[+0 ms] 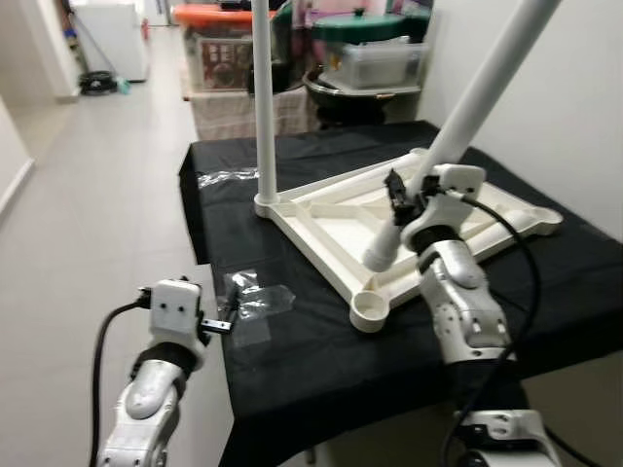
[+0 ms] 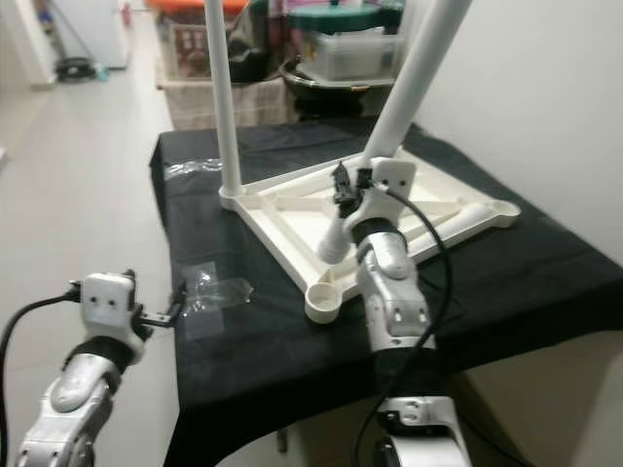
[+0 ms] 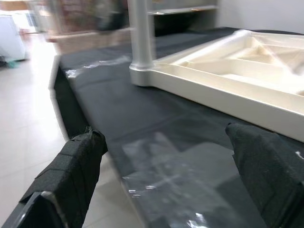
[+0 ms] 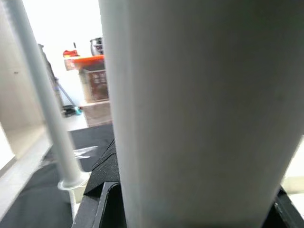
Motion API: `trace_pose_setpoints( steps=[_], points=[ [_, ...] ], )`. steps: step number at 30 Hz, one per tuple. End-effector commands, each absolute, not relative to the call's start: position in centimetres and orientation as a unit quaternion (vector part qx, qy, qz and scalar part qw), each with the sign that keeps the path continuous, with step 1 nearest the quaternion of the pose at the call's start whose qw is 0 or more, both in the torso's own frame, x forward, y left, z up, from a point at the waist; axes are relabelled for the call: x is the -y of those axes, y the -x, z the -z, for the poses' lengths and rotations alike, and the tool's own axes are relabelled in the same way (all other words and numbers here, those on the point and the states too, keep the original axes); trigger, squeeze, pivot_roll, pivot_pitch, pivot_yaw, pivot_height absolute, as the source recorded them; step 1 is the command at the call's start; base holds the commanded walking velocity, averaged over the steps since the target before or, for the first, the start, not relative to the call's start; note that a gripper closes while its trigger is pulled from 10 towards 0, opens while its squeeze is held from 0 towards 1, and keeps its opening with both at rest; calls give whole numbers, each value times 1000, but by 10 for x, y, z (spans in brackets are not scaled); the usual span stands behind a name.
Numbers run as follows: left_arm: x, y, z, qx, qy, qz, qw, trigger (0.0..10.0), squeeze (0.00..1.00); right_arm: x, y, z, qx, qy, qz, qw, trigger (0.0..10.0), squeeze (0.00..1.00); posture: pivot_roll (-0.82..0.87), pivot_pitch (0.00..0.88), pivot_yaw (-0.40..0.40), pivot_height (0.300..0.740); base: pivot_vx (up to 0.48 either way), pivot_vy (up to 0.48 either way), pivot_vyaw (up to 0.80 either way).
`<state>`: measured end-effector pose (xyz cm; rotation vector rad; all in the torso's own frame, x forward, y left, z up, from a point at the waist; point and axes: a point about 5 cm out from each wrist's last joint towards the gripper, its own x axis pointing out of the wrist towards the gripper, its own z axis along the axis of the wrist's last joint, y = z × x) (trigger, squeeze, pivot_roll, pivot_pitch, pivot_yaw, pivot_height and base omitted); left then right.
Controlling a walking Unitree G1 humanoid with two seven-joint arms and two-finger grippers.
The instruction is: Building children table
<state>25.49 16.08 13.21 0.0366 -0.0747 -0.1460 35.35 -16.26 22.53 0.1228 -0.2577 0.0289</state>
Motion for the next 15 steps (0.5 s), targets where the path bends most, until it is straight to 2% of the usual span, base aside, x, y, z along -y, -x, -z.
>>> trace_pose_setpoints(
  steps=[1,5,6,10,15],
  points=[
    [-163,-256,-129,29,-27,69,997,10000,0,159,-354,-224,123,-60,-20,990,10000,0,54,0,-71,740,0,0,0],
    [-163,-255,-128,26,-29,69,997,10000,0,158,-353,-224,123,-56,-29,990,10000,0,53,0,-69,740,0,0,0],
    [-163,-254,-126,21,-31,72,997,10000,0,156,-353,-226,122,-48,-65,989,10000,0,50,0,-66,740,0,0,0],
    [-164,-253,-123,14,-36,75,996,10000,0,154,-353,-228,123,-43,-110,985,10000,0,50,0,-66,740,0,0,0],
    [-169,-252,-122,10,-37,71,997,10000,0,159,-351,-244,131,-6,-233,963,10000,0,53,0,-69,740,0,0,0]
  ],
)
